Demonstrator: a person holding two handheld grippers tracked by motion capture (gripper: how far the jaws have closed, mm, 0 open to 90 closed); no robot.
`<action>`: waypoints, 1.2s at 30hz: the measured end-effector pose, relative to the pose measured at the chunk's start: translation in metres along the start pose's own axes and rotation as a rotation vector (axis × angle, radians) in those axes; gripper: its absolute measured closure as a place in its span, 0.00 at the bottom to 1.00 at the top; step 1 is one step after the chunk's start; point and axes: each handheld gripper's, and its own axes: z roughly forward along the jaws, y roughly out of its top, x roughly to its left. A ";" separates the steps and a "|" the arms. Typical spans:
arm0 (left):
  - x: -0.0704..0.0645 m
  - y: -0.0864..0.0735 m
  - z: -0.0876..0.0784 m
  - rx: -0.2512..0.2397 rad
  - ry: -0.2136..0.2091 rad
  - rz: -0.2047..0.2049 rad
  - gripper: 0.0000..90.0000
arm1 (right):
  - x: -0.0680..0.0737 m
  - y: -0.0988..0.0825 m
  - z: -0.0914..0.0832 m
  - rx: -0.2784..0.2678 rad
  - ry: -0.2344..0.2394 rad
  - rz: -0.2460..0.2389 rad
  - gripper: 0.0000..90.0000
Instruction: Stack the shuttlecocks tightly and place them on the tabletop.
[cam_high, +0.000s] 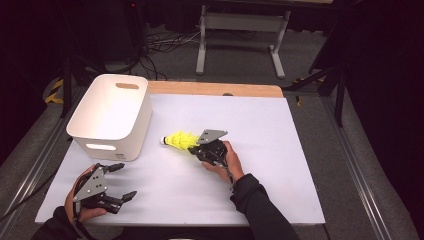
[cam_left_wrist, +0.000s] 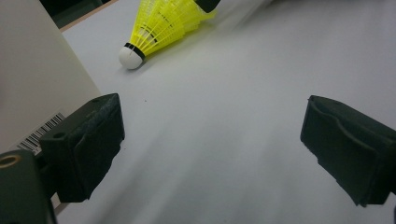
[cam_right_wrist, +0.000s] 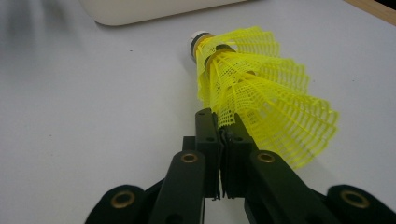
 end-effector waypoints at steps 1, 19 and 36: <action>0.000 0.000 0.000 0.000 0.000 0.000 0.08 | 0.000 0.000 0.000 0.001 0.000 0.000 0.96; 0.000 0.000 0.001 0.005 -0.001 0.001 0.08 | 0.000 -0.003 -0.006 -0.001 -0.053 0.023 0.67; -0.001 0.000 0.001 0.003 0.001 0.005 0.08 | 0.015 0.004 -0.047 -0.097 -0.145 -0.053 0.50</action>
